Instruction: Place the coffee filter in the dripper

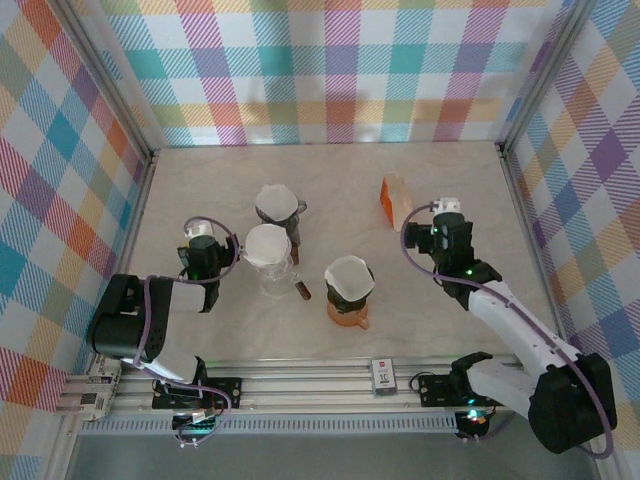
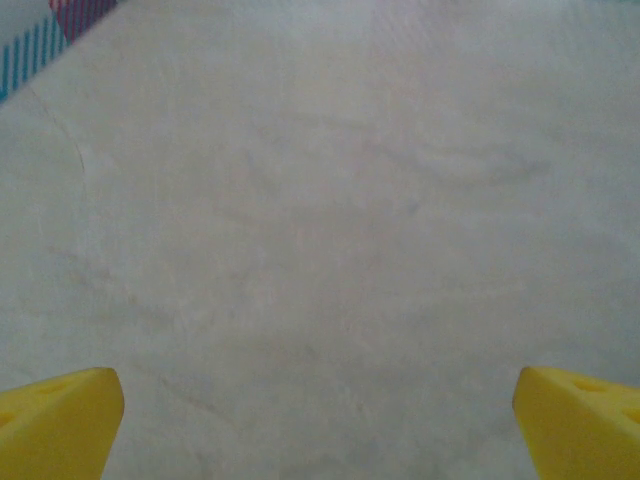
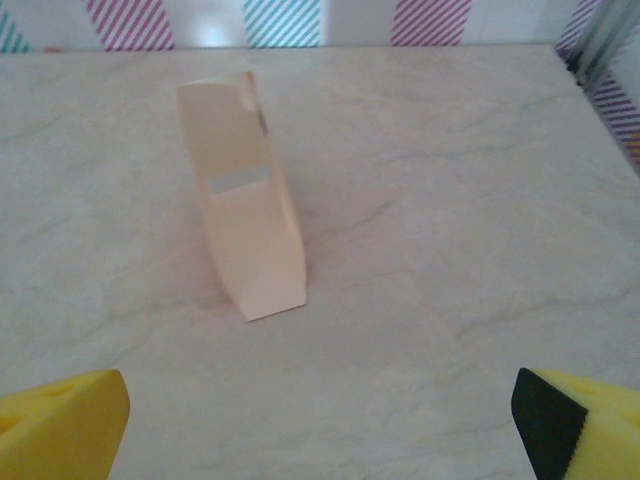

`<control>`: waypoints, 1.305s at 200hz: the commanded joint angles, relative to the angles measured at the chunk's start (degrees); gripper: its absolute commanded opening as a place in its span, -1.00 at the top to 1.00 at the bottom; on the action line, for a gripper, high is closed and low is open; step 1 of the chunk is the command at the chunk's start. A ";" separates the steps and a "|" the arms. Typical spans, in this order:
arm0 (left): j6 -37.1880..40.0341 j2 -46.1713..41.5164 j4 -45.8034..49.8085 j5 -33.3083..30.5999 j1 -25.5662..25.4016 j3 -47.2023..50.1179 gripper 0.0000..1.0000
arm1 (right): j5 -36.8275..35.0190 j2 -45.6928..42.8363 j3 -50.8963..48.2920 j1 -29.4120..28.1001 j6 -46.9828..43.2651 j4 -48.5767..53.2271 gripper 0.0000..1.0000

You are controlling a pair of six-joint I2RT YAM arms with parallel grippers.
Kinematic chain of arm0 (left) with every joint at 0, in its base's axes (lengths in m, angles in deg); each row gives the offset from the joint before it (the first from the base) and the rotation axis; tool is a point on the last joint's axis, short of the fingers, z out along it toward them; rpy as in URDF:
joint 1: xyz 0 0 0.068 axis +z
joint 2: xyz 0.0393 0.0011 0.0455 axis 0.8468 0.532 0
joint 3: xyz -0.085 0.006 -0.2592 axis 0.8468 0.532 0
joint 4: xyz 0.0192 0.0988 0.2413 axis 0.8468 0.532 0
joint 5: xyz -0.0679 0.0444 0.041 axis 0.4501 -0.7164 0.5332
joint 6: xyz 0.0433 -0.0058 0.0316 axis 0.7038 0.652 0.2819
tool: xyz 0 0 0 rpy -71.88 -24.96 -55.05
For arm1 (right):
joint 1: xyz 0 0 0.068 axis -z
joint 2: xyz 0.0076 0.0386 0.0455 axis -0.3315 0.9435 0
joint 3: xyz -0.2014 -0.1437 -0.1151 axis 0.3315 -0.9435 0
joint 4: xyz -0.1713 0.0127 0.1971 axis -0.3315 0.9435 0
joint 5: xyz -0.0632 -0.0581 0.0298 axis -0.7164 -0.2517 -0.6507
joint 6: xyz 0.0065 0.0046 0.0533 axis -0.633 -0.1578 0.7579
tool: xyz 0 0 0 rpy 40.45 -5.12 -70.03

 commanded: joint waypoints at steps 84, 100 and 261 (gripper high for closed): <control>1.58 0.75 -3.78 0.34 -0.11 -0.92 -1.00 | 17.16 22.75 -12.55 14.02 -7.60 -42.97 -0.97; 1.52 0.81 -3.75 0.23 -0.07 -0.92 -1.00 | 19.85 25.52 -12.98 15.46 -6.93 -46.80 -0.98; 1.49 0.82 -3.78 0.25 -0.15 -0.92 -1.00 | 24.84 27.64 -13.11 18.48 -5.29 -48.11 -0.98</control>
